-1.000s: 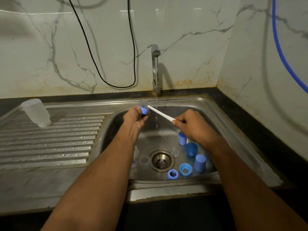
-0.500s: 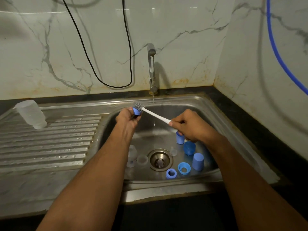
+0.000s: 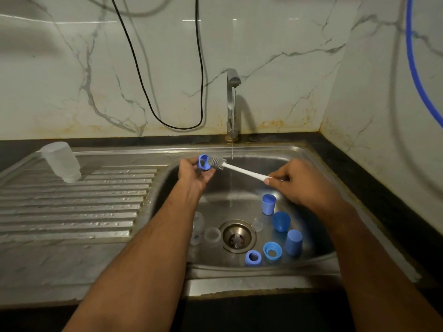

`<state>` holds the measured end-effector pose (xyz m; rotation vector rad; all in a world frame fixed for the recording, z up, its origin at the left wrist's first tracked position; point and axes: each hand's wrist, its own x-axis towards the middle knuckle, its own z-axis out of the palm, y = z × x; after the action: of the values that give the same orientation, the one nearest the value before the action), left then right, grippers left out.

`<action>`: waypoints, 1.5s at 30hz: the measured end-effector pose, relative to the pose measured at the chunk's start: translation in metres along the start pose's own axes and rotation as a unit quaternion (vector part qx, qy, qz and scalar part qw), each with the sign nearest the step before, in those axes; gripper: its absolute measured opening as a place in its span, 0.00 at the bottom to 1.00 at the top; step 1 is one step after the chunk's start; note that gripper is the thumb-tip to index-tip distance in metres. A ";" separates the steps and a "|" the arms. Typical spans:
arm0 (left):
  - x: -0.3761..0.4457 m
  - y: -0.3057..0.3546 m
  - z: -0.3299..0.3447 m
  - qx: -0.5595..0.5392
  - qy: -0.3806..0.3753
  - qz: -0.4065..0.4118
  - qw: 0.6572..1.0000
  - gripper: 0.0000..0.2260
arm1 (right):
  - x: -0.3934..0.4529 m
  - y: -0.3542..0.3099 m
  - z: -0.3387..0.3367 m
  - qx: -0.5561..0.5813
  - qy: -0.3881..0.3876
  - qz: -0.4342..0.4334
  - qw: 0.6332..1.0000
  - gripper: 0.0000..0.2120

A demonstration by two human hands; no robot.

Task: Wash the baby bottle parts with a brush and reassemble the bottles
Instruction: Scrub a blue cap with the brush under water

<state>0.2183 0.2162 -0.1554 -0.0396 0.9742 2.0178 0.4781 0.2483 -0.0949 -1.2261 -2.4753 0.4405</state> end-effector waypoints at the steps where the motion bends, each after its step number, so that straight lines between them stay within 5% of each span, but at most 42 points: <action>1: -0.001 -0.001 0.001 0.010 -0.003 0.000 1.000 0.13 | -0.001 -0.002 0.001 -0.013 -0.006 -0.007 1.000 0.11; 13: 0.006 -0.005 0.006 0.148 0.023 0.043 0.988 0.07 | -0.001 -0.016 0.013 -0.084 0.000 -0.018 0.996 0.12; 18: 0.005 -0.001 0.006 0.110 0.023 0.042 0.993 0.07 | -0.005 -0.022 0.005 -0.063 -0.050 -0.056 0.995 0.11; 25: 0.001 0.000 0.009 0.129 0.007 0.031 0.991 0.15 | -0.008 -0.025 0.010 -0.092 0.024 -0.015 0.995 0.13; 30: -0.005 0.001 0.008 0.106 -0.001 0.035 0.994 0.10 | -0.006 -0.023 0.004 -0.010 -0.056 -0.014 0.998 0.13; 34: -0.003 0.004 0.011 0.111 -0.003 0.035 0.993 0.13 | -0.009 -0.023 -0.003 -0.054 0.014 -0.054 0.997 0.13; 38: -0.002 -0.003 0.011 0.116 -0.014 0.014 0.993 0.10 | -0.008 -0.023 0.008 -0.071 0.028 0.005 0.997 0.13; 45: 0.001 -0.005 0.006 0.093 0.003 0.009 0.996 0.10 | -0.007 -0.007 -0.010 0.137 -0.102 0.110 0.979 0.12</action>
<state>0.2225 0.2223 -0.1548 0.0645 1.1657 1.9357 0.4818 0.2396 -0.0846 -1.4000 -2.3427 0.9771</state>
